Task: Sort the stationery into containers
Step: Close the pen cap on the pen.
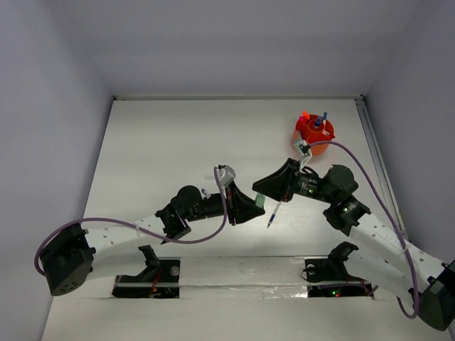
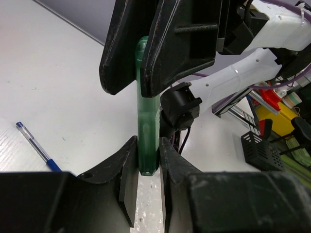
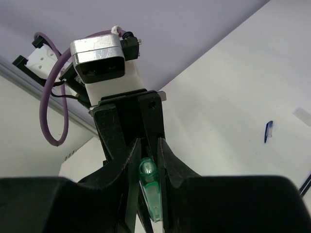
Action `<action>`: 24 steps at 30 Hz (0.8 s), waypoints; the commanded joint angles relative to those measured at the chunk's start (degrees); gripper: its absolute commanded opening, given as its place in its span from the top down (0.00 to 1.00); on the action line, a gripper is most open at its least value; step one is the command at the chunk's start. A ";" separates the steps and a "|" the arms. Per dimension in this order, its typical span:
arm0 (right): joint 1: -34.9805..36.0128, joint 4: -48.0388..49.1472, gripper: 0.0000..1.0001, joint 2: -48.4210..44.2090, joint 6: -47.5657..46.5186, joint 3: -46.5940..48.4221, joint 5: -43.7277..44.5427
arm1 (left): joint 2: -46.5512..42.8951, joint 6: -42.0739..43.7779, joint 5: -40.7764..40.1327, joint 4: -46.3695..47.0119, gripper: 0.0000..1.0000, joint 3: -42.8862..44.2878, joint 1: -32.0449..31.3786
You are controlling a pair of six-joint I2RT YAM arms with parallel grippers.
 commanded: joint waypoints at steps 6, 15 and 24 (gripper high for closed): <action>3.35 -3.78 1.00 -1.25 -2.06 -0.56 -3.31 | -5.50 -1.06 -7.57 4.31 1.00 5.47 0.69; 7.12 -6.85 1.00 -2.39 -4.07 -3.72 1.95 | -7.00 -0.18 -10.30 0.09 1.00 10.47 0.69; 14.24 -8.00 1.00 -1.08 -5.22 -6.27 9.07 | -5.33 2.19 -10.65 -2.46 1.00 17.07 1.22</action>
